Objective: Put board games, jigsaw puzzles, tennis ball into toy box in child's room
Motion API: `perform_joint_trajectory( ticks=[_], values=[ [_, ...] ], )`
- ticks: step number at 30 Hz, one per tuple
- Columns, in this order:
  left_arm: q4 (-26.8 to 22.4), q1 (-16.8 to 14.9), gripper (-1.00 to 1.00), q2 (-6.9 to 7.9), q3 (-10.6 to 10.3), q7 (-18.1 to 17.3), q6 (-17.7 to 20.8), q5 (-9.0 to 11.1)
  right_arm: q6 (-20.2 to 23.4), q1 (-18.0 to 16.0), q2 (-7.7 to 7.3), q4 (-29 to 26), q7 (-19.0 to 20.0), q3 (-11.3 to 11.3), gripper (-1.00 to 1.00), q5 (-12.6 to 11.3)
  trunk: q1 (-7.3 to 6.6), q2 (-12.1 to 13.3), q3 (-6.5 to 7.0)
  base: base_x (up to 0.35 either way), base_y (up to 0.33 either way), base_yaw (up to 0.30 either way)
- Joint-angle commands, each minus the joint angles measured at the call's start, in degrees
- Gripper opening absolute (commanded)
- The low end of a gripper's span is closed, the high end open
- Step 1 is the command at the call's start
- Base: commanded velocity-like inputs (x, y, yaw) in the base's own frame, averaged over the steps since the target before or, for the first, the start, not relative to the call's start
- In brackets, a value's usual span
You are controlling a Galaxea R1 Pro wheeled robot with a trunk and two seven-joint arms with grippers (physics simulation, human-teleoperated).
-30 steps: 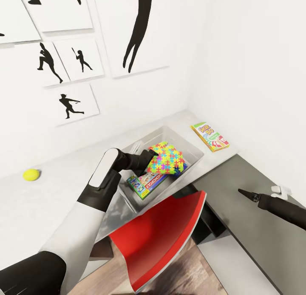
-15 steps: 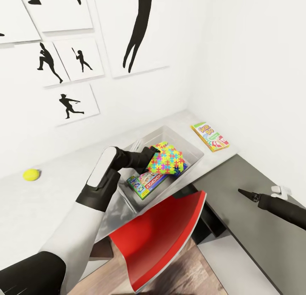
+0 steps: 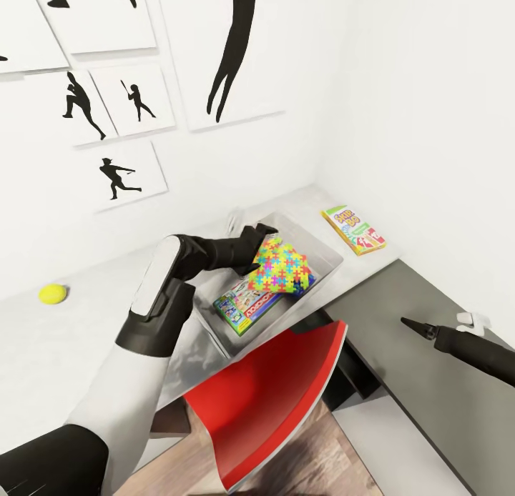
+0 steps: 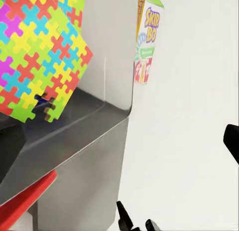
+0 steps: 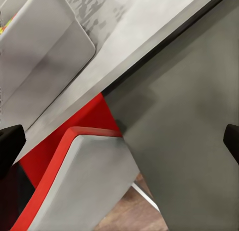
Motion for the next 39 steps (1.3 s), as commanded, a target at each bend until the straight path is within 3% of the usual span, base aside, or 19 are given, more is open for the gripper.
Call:
perform_joint_trajectory(
  ticks=[1, 9, 14, 19, 28, 39],
  values=[
    [-0.06, -0.05, 1.00, -0.02, 0.06, 0.38, 0.23, 0.22, 0.27, -0.05, -0.01, -0.01, 0.20, -0.06, 1.00, -0.01, 0.03, -0.10, -0.09, 0.000, 0.000, 0.000],
    [-3.96, -0.04, 1.00, -0.02, -0.79, 0.30, 0.25, 0.85, 0.42, -0.05, -0.30, -0.01, 3.72, -1.58, 1.00, -0.02, 0.03, -0.10, -0.09, 0.000, 0.000, 0.053],
    [-4.79, -0.04, 1.00, -0.02, -1.05, 0.24, 0.26, 0.96, 2.13, -0.05, -0.80, -0.06, 6.38, -5.43, 1.00, -0.06, 0.03, -0.10, -0.09, 0.000, 0.000, 0.180],
    [-5.30, -0.04, 1.00, -0.02, -1.26, 0.18, 0.26, 1.03, 3.64, -0.05, -1.73, -0.08, 7.77, -7.31, 1.00, -0.12, 0.03, -0.10, -0.09, 0.000, 0.000, 0.159],
    [-5.64, -0.04, 1.00, -0.02, -1.99, -0.01, 0.30, 1.06, 4.74, -0.05, -2.83, -0.09, 9.87, -8.73, 1.00, -0.15, 0.03, -0.10, -0.09, -0.043, 0.000, 0.063],
    [-6.95, -0.04, 1.00, -0.02, -2.48, -2.03, 0.34, 1.07, 5.19, -0.05, -4.09, -0.16, 10.99, -9.37, 1.00, -0.17, 0.03, -0.10, -0.09, -0.225, 0.000, 0.016]
  ],
)
